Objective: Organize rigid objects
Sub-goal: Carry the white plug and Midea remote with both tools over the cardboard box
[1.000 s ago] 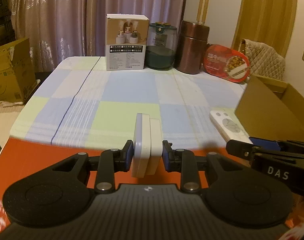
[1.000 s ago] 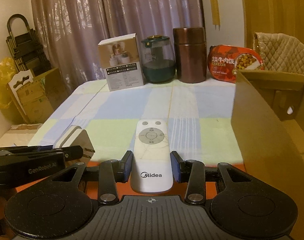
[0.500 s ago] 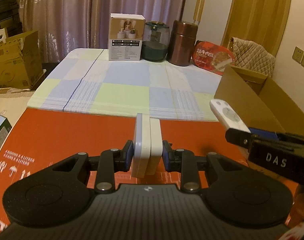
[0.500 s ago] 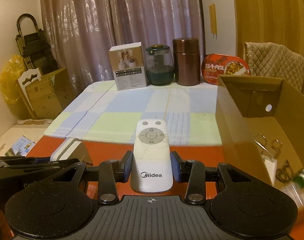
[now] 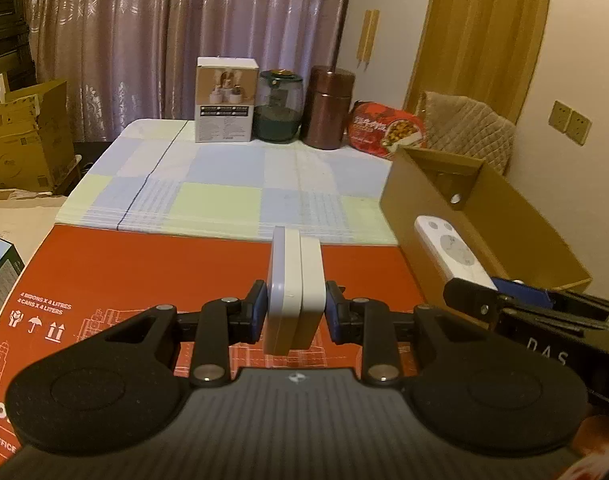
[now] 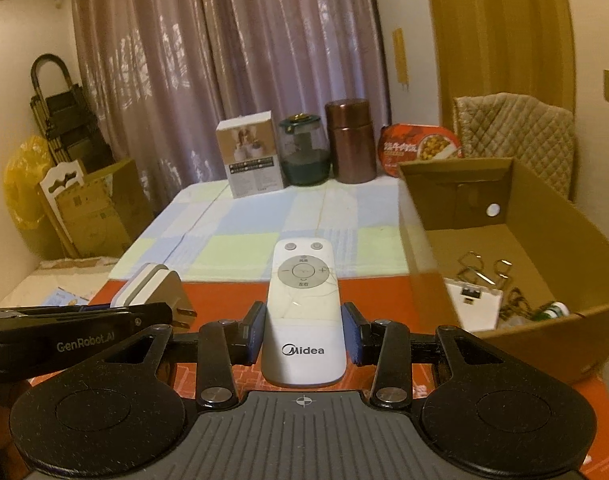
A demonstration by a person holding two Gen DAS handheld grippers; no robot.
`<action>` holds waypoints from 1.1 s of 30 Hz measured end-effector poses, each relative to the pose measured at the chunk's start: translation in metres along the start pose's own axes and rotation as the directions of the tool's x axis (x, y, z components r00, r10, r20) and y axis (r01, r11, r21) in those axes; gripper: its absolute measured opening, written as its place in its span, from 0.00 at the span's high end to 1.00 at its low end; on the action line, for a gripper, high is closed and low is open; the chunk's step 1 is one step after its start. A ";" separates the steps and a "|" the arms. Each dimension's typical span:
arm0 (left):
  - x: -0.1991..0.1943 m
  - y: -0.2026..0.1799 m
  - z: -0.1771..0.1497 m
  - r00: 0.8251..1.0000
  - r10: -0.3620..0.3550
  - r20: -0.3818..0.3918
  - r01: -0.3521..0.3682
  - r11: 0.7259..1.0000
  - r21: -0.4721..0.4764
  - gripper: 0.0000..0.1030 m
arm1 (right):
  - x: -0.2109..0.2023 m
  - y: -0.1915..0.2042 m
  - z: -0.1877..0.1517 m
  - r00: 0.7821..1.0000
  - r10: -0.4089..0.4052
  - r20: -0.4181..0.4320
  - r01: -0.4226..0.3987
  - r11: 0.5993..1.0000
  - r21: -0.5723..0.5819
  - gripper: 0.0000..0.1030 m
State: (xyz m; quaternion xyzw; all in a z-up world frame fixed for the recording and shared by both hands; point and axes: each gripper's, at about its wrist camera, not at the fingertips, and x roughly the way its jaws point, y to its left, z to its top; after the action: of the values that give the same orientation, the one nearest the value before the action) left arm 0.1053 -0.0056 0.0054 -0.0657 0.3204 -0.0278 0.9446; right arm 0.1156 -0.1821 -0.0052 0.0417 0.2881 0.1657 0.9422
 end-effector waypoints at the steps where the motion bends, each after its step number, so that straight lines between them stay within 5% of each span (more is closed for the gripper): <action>1: -0.003 -0.003 0.000 1.000 -0.005 0.002 0.005 1.000 0.001 0.75 | -0.005 -0.002 0.000 1.000 -0.002 0.001 0.002 1.000 0.007 0.64; 33: -0.033 -0.114 -0.011 0.976 -0.217 -0.025 0.218 0.971 0.099 0.75 | -0.105 -0.084 -0.016 0.985 -0.172 0.015 0.170 0.983 0.067 0.64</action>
State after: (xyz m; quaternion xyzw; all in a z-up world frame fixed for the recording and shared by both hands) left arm 0.0711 -0.1169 0.0332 -0.0522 0.3159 -0.1477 0.9358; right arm 0.0492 -0.2967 0.0229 0.0493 0.2860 0.0744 0.9541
